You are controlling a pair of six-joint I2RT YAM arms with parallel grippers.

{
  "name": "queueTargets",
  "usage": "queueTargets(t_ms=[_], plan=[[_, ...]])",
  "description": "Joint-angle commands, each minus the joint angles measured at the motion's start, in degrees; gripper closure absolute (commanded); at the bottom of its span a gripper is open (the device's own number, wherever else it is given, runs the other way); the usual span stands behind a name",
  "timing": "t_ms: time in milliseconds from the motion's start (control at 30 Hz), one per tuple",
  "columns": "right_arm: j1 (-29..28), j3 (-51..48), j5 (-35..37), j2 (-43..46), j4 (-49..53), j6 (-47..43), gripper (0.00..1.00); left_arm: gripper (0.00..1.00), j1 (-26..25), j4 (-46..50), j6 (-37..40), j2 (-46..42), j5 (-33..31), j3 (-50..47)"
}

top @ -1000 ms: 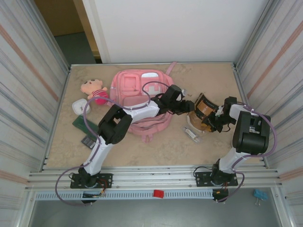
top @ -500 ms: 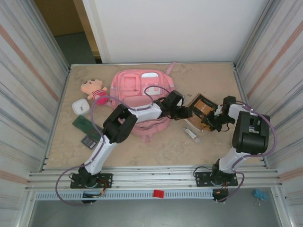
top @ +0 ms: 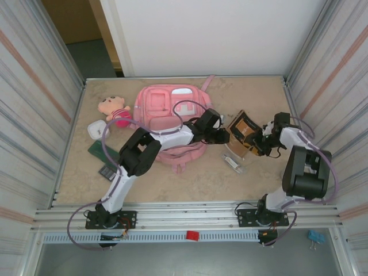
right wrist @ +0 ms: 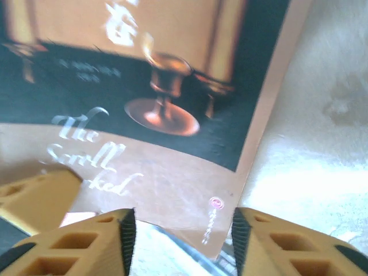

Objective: Pack the student bag

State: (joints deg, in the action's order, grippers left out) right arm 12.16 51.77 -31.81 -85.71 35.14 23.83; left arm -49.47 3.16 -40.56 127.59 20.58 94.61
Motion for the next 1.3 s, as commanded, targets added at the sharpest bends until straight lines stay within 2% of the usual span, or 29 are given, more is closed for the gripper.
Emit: queueTargets(t_ms=[0,133,200,267,300,467,633,833,1033,1133,1267], plan=[[1.6,3.1,-2.0,8.2,0.1,0.6,0.42,0.99,0.1,-7.1,5.5,-11.7,-1.8,-2.9],[2.8,3.8,-3.9,19.0,-3.3,0.6,0.23,0.99,0.5,-16.5,6.3,-21.1,-0.3,-9.8],[2.9,2.5,-7.4,25.0,-8.5,1.3,0.15,0.99,0.9,-22.7,5.9,-25.5,1.6,-13.9],[2.8,-0.4,-9.4,31.7,-15.1,5.0,0.01,0.99,1.4,-28.2,4.6,-29.7,3.3,-18.2],[2.7,-2.0,-9.5,34.1,-19.0,7.6,0.01,0.99,1.7,-29.9,4.1,-31.4,4.1,-19.6],[1.3,-9.1,-12.6,41.0,-34.5,21.5,0.01,0.99,2.2,-35.2,2.8,-38.4,6.6,-24.0],[-3.6,-10.8,-20.5,38.5,-47.8,32.4,0.01,0.98,3.9,-40.1,-2.4,-41.9,10.0,-26.7],[-11.2,-10.4,-20.8,34.5,-59.4,37.3,0.01,0.97,4.5,-43.1,-4.9,-43.8,14.5,-27.7],[-14.3,-10.6,-25.0,33.2,-73.0,42.5,0.00,0.95,6.0,-46.4,-7.7,-44.6,12.2,-31.4],[-15.0,-10.9,-21.8,36.1,-73.0,40.1,0.09,0.95,6.8,-45.2,-7.1,-45.5,10.1,-33.6],[-16.0,-10.2,-17.8,37.7,-67.8,36.5,0.33,0.95,7.1,-43.0,-5.8,-46.2,10.2,-34.4]])
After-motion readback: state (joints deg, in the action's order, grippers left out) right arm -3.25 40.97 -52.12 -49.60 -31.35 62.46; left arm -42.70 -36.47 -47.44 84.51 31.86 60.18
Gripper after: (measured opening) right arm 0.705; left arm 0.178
